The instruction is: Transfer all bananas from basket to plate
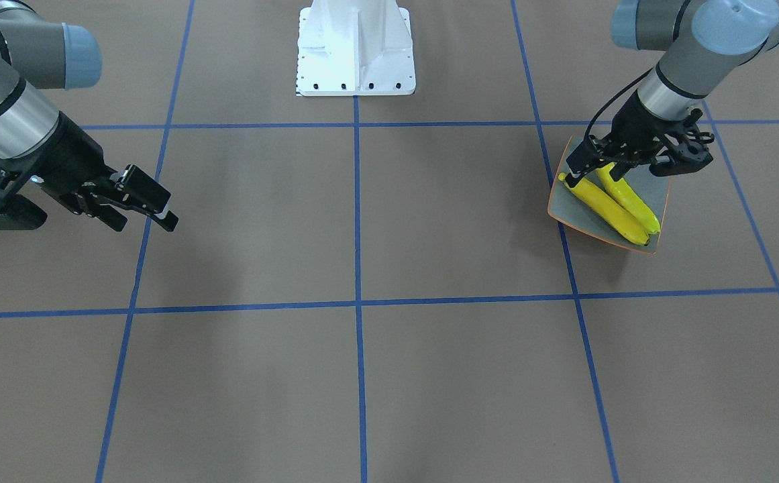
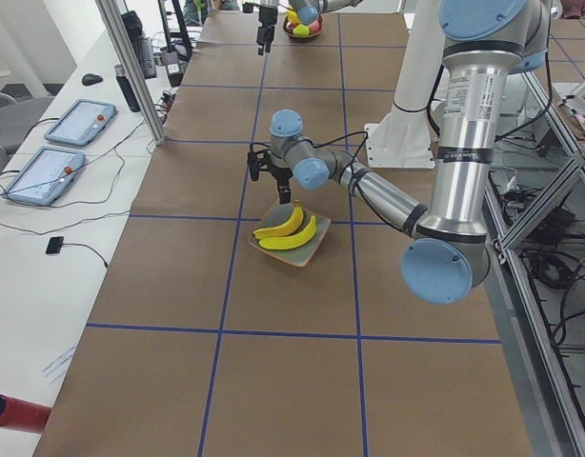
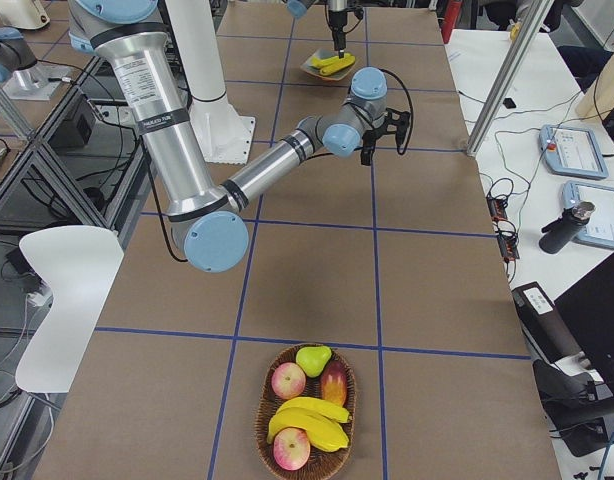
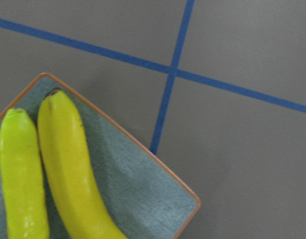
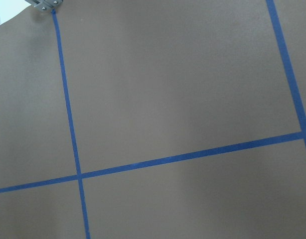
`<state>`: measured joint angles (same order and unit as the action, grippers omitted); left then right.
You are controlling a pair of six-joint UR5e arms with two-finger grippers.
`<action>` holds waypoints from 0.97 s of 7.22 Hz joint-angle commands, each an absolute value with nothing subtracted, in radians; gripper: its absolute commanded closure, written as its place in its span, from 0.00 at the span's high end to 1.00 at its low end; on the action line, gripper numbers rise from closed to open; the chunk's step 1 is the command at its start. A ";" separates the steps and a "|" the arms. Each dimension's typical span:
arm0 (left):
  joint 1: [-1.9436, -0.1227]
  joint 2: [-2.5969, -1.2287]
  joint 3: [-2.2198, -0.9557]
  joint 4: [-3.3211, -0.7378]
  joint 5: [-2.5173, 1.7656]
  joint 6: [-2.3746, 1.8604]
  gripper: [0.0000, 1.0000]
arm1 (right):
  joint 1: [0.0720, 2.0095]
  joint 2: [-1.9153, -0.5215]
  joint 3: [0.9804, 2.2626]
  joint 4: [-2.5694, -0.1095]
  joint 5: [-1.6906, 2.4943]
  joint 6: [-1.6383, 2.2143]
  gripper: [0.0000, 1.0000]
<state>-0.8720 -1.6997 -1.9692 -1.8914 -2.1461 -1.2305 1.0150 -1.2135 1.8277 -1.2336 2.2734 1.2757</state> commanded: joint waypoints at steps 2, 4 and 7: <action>-0.874 -1.808 -1.965 -1.890 -2.152 -1.233 1.00 | 1.159 -1.349 1.821 -1.238 2.269 1.116 1.00; -0.874 -1.810 -1.965 -1.890 -2.152 -1.233 1.00 | 1.292 -1.486 1.818 -1.250 2.267 0.890 1.00; -0.925 -1.799 -1.960 -1.812 -2.151 -1.040 1.00 | 1.480 -1.713 1.763 -1.249 2.261 0.422 1.00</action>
<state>-0.8940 -1.8010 -1.9575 -1.8674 -2.1512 -1.1482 1.4057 -1.6226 1.7894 -1.2496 2.2652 0.6139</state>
